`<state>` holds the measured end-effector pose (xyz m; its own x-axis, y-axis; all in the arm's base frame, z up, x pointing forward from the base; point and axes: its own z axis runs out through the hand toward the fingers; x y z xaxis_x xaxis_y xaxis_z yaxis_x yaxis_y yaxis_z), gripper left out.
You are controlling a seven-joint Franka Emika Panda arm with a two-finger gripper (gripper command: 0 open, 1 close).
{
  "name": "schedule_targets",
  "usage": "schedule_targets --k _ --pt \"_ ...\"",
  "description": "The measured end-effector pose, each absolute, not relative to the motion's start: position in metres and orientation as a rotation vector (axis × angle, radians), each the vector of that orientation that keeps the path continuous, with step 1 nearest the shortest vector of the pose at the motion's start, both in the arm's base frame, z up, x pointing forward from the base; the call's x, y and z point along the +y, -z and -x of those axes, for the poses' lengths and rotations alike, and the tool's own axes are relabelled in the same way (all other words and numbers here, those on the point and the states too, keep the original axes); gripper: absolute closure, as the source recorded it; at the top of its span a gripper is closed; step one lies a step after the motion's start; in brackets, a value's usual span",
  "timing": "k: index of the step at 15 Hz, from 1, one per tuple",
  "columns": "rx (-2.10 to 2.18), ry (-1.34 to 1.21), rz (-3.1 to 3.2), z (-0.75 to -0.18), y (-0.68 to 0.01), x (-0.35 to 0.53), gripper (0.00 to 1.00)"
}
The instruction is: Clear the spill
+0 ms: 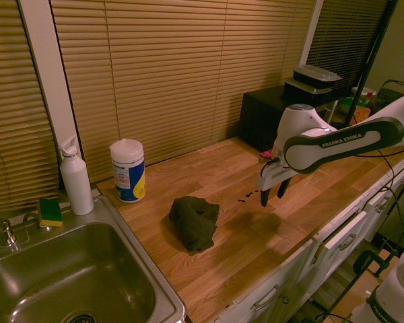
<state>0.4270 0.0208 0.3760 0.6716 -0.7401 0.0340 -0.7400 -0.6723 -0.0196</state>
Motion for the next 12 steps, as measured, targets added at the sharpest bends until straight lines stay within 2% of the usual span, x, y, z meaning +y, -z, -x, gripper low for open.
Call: schedule_targets --k 7,12 --pt "1.233 0.167 2.843 -0.442 -0.388 0.036 0.00" --pt "1.138 0.273 2.834 -0.464 -0.412 0.104 0.00"
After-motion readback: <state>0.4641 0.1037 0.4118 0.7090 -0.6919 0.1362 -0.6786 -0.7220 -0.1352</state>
